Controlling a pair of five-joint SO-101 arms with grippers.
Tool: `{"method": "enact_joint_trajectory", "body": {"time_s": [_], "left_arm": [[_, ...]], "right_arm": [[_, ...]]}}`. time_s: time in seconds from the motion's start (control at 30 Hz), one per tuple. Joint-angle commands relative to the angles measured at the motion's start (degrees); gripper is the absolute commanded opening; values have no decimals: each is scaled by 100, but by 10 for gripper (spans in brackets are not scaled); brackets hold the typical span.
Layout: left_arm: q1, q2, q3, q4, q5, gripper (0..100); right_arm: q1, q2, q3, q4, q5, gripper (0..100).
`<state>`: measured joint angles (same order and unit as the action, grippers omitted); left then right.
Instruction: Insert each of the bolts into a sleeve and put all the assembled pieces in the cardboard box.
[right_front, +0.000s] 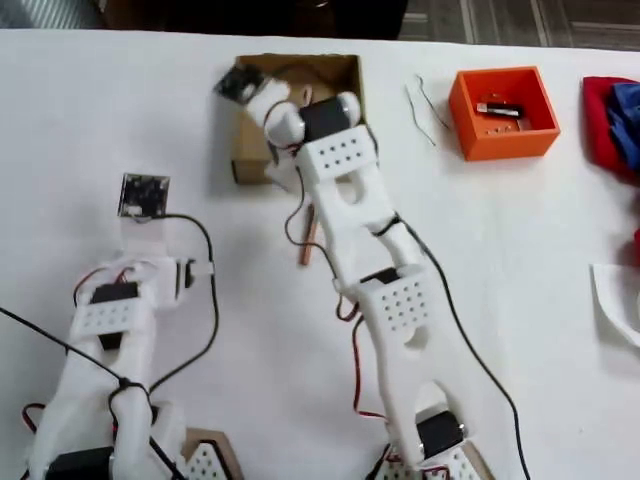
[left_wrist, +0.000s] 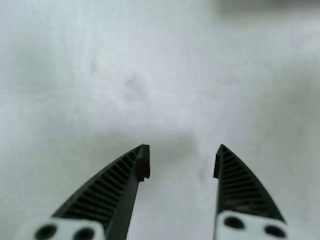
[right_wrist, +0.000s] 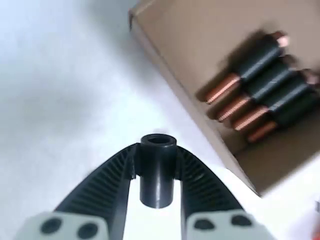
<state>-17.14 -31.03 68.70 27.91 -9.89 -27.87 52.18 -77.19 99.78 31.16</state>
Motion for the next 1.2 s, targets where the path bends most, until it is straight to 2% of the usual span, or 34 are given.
{"method": "enact_joint_trajectory", "body": {"time_s": [0.0, 0.2, 0.33, 0.47, 0.6, 0.77, 0.93, 1.03, 1.1, 1.17], "left_arm": [[-26, 9, -13, -44, -26, 230], [-26, 0, -145, 176, -26, 231], [-26, 0, -866, 1125, -26, 232], [-18, 0, -1886, 1890, 9, 232], [264, 9, -2686, 2092, 273, 230], [1231, 466, -3512, 2127, 1081, 230], [2040, 2295, -4822, 2479, 1345, 230], [2365, 3367, -5859, 2901, 1371, 230], [2576, 3851, -6554, 3024, 1855, 229], [2699, 4176, -7116, 3086, 2778, 229]], "right_arm": [[215, -892, -809, 189, -475, 24], [418, -2396, -26, 189, -862, 23], [444, -4031, 958, 189, -844, 23], [435, -6026, 2840, 189, -853, 23], [576, -7846, 5257, 66, -853, 23], [1420, -10114, 8132, -1262, -905, 23], [2360, -12031, 11112, -2765, -1275, 23], [3090, -12690, 12149, -3204, -1503, 23], [3389, -12954, 12422, -3275, -1512, 23], [3503, -13068, 12501, -3275, -1503, 23]]}}
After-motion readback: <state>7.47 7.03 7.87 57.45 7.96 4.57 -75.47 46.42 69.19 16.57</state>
